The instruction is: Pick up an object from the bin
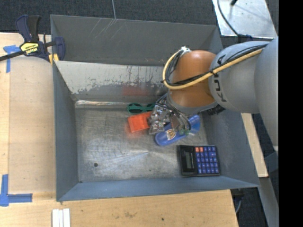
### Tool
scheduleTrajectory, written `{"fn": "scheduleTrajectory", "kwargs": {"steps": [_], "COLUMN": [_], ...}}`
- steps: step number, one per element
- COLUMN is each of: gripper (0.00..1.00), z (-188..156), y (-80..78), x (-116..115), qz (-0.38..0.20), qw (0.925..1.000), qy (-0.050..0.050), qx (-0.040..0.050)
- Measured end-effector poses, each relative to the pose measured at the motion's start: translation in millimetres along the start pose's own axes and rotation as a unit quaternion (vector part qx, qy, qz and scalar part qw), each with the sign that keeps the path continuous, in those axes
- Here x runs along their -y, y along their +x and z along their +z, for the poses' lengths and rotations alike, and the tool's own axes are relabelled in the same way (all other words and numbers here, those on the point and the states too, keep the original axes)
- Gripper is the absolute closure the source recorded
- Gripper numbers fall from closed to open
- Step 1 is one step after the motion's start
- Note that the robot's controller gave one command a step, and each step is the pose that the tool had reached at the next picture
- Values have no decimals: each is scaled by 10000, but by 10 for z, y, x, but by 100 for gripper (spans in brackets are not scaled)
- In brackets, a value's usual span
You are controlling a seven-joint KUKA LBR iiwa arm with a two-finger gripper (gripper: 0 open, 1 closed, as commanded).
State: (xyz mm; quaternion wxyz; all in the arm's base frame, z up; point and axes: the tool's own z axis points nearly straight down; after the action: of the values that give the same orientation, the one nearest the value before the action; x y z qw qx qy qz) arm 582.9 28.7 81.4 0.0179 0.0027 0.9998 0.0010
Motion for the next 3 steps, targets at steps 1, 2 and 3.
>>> {"fn": "scheduleTrajectory", "kwargs": {"steps": [1, 2, 3], "gripper": [100, 100, 100], "z": [-364, -936, -1035], "y": [122, -105, 126], "x": [-34, 203, 505], "qz": [-206, -678, -746], "qw": [9996, 9976, 9972], "qy": [9, -8, 10], "qx": [-176, -172, -79]}}
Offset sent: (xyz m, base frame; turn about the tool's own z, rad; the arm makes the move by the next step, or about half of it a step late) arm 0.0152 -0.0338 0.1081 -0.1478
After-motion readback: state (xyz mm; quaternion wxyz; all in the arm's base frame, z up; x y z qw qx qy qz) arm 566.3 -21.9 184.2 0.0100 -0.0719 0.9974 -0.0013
